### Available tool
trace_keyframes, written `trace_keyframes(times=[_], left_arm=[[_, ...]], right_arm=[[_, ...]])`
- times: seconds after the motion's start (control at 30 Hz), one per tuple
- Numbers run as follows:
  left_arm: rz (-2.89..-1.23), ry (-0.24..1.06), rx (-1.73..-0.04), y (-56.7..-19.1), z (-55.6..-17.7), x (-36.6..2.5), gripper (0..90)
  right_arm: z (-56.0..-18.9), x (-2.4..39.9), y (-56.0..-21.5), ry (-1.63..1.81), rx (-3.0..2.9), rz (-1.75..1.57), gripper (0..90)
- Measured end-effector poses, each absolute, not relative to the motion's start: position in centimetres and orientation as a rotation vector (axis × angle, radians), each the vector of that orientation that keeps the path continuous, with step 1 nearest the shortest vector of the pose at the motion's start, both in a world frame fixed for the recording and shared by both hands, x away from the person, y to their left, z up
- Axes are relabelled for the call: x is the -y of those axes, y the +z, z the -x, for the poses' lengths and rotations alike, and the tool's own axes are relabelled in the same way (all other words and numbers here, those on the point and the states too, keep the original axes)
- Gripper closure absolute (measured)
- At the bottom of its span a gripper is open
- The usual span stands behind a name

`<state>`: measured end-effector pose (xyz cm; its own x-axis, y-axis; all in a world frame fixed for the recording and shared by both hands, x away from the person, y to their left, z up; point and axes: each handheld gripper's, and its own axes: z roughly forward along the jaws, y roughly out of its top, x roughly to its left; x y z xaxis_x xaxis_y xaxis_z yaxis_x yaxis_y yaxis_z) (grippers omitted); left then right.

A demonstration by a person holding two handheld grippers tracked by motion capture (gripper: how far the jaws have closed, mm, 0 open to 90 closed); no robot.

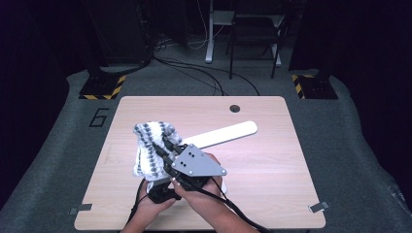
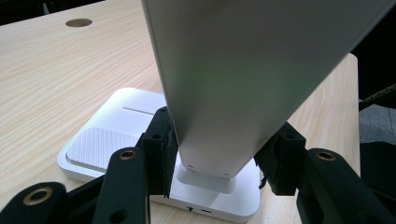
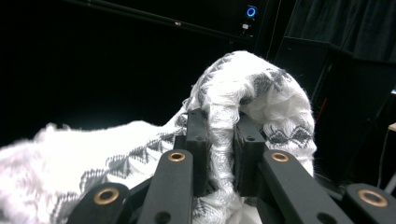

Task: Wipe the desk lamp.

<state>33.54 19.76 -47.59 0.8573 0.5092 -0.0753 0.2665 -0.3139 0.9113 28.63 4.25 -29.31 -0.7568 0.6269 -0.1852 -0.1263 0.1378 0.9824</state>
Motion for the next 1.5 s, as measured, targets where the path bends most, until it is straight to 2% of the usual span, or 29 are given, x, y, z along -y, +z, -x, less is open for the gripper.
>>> trace_keyframes(times=[0.7, 1.5], left_arm=[[-1.882, 0.278, -0.585, -47.8, -33.5, -19.6, 52.9], [-1.909, 0.284, -0.562, -47.8, -33.6, -19.8, 52.9]], right_arm=[[-29.9, 0.3, -29.4, 1.685, -1.797, -0.589, 79.9], [-31.4, 8.3, -29.2, 1.556, -1.664, -0.723, 79.9]])
